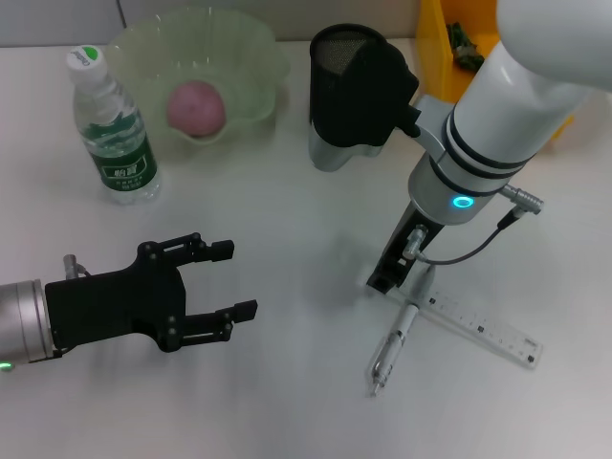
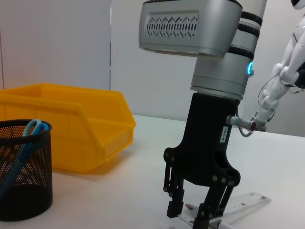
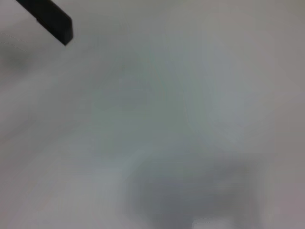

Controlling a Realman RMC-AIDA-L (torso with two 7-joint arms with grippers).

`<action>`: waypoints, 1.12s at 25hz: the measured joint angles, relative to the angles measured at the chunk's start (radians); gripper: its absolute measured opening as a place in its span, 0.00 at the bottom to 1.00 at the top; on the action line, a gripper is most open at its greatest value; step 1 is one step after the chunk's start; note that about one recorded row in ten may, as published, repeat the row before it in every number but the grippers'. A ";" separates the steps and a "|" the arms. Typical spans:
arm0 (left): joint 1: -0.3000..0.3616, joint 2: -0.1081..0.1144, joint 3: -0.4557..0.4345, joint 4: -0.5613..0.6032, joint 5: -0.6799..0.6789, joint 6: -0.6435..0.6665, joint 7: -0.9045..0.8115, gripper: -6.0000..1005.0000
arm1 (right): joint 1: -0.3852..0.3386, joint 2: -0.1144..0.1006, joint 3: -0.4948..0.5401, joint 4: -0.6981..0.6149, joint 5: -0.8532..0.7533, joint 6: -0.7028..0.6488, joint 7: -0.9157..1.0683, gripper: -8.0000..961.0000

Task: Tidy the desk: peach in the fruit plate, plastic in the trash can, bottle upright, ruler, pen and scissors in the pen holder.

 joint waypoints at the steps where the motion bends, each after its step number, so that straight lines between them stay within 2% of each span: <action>1: 0.000 0.000 0.000 0.000 0.000 0.000 0.000 0.77 | -0.003 0.000 0.000 -0.005 -0.009 -0.002 0.001 0.46; 19: 0.000 -0.001 0.000 0.000 0.000 -0.004 -0.003 0.77 | -0.036 -0.001 0.002 -0.068 -0.024 -0.026 0.002 0.47; 28: 0.000 -0.003 0.000 0.000 0.000 -0.008 -0.003 0.77 | -0.048 -0.003 0.002 -0.092 -0.036 -0.049 0.013 0.59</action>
